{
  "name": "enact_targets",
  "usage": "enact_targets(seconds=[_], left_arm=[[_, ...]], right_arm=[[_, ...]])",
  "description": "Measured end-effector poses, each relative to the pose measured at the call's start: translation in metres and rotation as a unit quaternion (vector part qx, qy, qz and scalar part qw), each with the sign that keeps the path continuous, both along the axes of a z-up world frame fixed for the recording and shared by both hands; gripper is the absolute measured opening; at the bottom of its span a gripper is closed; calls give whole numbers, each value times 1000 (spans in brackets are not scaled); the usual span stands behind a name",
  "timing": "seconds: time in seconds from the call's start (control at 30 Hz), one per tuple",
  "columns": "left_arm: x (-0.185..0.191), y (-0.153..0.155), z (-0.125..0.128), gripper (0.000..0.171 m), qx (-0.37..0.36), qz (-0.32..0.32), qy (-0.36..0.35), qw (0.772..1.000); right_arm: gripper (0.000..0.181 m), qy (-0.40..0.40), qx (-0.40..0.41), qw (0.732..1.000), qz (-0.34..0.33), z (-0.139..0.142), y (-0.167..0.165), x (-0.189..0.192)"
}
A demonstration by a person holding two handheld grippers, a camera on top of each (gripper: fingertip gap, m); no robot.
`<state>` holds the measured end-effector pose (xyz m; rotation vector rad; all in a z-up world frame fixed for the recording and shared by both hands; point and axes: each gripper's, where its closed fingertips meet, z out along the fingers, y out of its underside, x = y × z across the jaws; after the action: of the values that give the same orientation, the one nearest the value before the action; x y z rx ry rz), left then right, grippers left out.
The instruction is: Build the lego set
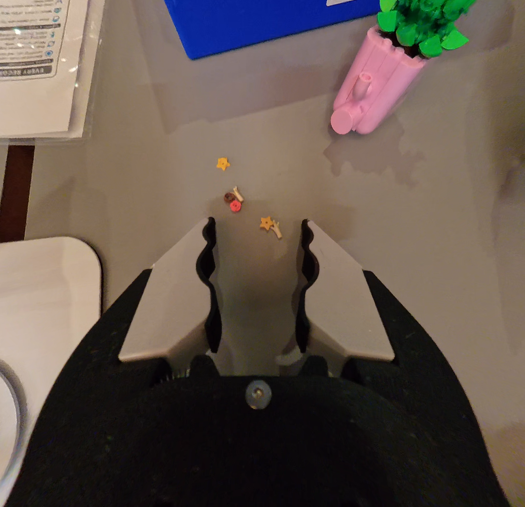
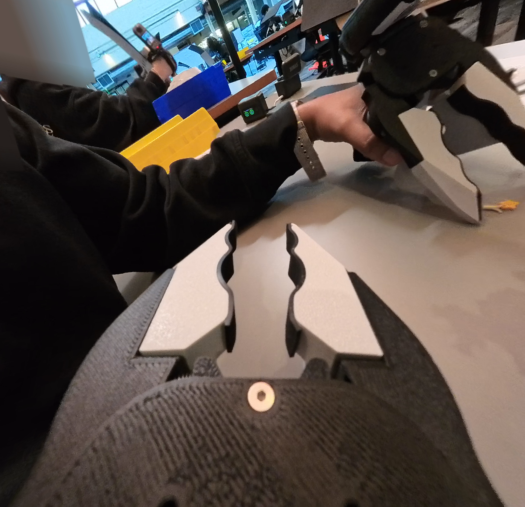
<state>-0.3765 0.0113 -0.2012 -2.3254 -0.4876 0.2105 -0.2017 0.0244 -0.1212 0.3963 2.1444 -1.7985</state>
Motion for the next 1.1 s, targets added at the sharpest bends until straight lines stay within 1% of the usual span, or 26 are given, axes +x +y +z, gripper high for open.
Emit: enact_targets(seconds=[0.13,0.2,0.3,0.43,0.5,0.6,0.67,0.77,0.87,0.97,1.03,1.1], left_arm=[[3,-11,-3,56,-2,4,-19,1000],[0,-10,-3,47,9,12,-16,1000],[-5,-5,-2,39,14,20,-10,1000],[-13,-3,-3,31,3,35,8,999],[-17,0,-3,24,-2,42,20,999],[-19,5,-3,16,-10,42,37,998],[-20,6,-2,16,-13,44,45,998],[-21,1,-2,29,-14,52,47,997],[-15,-8,-1,37,-8,42,20,999],[-12,-12,1,35,18,40,1,999],[-12,-13,-3,30,16,43,-16,999],[-12,-11,-3,27,16,40,-13,999]], right_arm=[[34,-10,-6,1000,-1,1,2,-1],[34,-14,-7,1000,-1,1,2,-1],[34,-17,-7,1000,0,1,2,-1],[34,-15,-5,1000,0,1,2,0],[34,-15,-4,1000,1,0,1,0],[34,-16,-4,1000,1,0,1,0],[34,-18,-4,1000,0,0,1,0],[34,-21,-6,1000,0,1,2,0],[34,-24,-8,1000,0,1,2,0],[34,-24,-10,1000,0,2,3,0],[34,-21,-11,1000,-1,2,3,0],[34,-20,-10,1000,0,2,3,0]])
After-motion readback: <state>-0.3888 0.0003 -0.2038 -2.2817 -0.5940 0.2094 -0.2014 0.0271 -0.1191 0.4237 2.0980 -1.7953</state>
